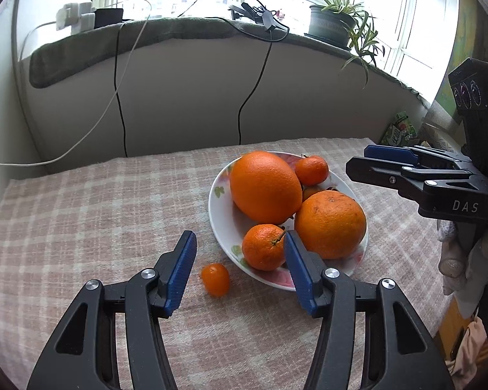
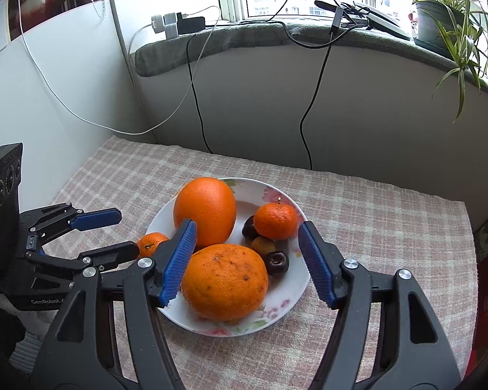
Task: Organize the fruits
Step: 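Open both tools to release the two tangerines onto the plate, then move the left tool to the small tangerine on the cloth and close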
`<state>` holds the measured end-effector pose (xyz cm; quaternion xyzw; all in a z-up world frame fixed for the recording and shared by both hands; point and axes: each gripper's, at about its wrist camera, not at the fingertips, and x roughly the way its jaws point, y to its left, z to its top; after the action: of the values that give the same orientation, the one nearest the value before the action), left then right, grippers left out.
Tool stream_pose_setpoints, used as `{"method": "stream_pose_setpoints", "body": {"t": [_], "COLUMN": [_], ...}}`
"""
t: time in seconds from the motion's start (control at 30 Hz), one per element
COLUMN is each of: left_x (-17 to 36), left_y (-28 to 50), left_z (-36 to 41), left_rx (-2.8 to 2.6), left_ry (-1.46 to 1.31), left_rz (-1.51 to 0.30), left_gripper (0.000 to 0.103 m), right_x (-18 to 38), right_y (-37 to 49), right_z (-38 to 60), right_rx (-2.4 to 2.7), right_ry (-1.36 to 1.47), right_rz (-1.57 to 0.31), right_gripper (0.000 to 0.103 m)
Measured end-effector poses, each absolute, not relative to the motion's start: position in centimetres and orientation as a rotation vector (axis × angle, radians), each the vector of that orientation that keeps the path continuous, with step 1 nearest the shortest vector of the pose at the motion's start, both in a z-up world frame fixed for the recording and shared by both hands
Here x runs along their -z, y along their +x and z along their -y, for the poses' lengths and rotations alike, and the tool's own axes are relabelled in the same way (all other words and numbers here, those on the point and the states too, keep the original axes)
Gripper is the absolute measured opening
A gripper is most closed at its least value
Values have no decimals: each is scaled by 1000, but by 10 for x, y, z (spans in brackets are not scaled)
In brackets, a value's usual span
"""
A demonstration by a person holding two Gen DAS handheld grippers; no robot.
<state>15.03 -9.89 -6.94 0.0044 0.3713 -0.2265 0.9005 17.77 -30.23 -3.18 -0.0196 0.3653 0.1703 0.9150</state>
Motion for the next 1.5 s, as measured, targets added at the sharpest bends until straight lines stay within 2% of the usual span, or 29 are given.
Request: {"method": "stream_pose_setpoints", "body": {"t": [0.3, 0.47, 0.8, 1.5], "left_x": [70, 80, 106, 115], "left_y": [154, 147, 149, 162], "left_z": [50, 41, 72, 93], "left_rx": [427, 436, 524, 539], "left_ry": [-34, -17, 23, 68], "left_rz": [-769, -788, -856, -868], "left_gripper": [54, 46, 34, 21], "right_x": [26, 28, 38, 49], "right_y": [141, 125, 93, 74], "right_z": [281, 274, 284, 313], "right_rx": [-375, -373, -313, -244], "right_ry": [-80, -89, -69, -20], "right_rz": [-714, -703, -703, -733], "right_gripper": [68, 68, 68, 68]}}
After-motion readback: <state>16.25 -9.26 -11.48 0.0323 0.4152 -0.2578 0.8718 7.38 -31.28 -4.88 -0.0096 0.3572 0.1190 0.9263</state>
